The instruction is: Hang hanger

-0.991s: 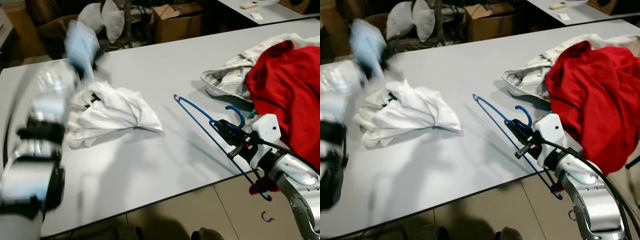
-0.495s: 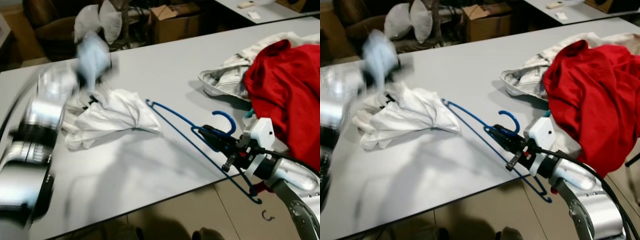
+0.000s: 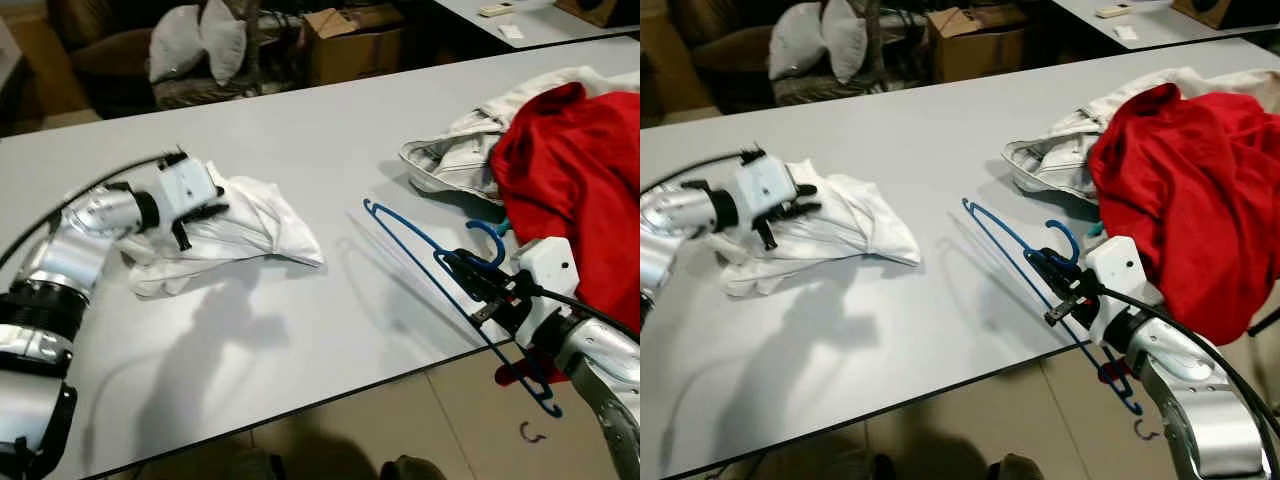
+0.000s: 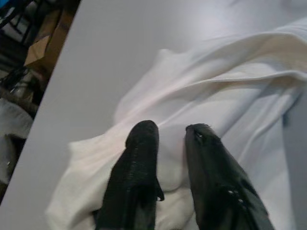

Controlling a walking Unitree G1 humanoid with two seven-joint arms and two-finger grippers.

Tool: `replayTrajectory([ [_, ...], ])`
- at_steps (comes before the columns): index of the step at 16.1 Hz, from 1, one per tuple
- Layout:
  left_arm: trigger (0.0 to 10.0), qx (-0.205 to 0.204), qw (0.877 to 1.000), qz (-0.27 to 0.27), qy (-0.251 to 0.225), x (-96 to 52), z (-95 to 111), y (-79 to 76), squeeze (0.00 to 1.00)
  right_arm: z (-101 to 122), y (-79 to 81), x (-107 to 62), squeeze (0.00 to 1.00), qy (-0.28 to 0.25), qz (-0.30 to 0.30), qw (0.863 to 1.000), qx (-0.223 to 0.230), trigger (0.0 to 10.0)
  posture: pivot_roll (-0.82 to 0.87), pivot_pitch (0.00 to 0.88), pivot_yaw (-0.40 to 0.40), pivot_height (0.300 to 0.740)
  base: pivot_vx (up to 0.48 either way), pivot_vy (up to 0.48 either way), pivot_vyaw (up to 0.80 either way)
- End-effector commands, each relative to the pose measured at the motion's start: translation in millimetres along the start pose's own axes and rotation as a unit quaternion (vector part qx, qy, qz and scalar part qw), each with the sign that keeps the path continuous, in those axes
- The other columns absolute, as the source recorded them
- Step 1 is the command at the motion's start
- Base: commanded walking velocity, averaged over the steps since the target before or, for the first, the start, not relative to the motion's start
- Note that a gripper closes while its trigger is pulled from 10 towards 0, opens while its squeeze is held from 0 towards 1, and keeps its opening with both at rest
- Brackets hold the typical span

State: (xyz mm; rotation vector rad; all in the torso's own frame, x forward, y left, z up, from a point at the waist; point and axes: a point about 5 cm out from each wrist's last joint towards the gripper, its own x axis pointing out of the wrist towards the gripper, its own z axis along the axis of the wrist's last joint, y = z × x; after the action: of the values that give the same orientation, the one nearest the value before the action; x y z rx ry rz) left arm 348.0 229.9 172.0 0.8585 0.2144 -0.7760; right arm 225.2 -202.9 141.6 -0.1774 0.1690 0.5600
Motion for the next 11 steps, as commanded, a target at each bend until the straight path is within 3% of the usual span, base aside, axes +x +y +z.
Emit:
replayTrajectory([
  [1,10.0,0.015,1.000,0.005,-0.008,-0.1,3,-2.0,1.00,7,1.6,-2.3,0.00,-0.014,0.008,1.000,0.001,10.0,-0.11,0.000,0.014,0.740,0.000,0.000,0.00],
  [7,10.0,0.060,0.995,0.048,-0.063,1.2,14,-12.6,1.00,16,1.3,-2.2,0.00,-0.016,0.034,0.999,-0.006,10.0,-0.12,0.000,-0.067,0.740,0.000,0.000,0.00],
  [8,10.0,0.067,0.994,0.040,-0.078,5.1,19,-18.1,0.00,17,0.4,-3.9,0.00,-0.012,0.038,0.999,-0.009,10.0,-0.13,0.000,-0.060,0.740,0.000,0.000,0.00],
  [11,10.0,0.093,0.994,0.033,-0.036,19.9,13,-23.9,0.00,18,4.8,-7.3,0.00,-0.014,0.031,0.999,-0.006,10.0,-0.15,0.000,-0.032,0.740,0.000,0.000,0.00],
])
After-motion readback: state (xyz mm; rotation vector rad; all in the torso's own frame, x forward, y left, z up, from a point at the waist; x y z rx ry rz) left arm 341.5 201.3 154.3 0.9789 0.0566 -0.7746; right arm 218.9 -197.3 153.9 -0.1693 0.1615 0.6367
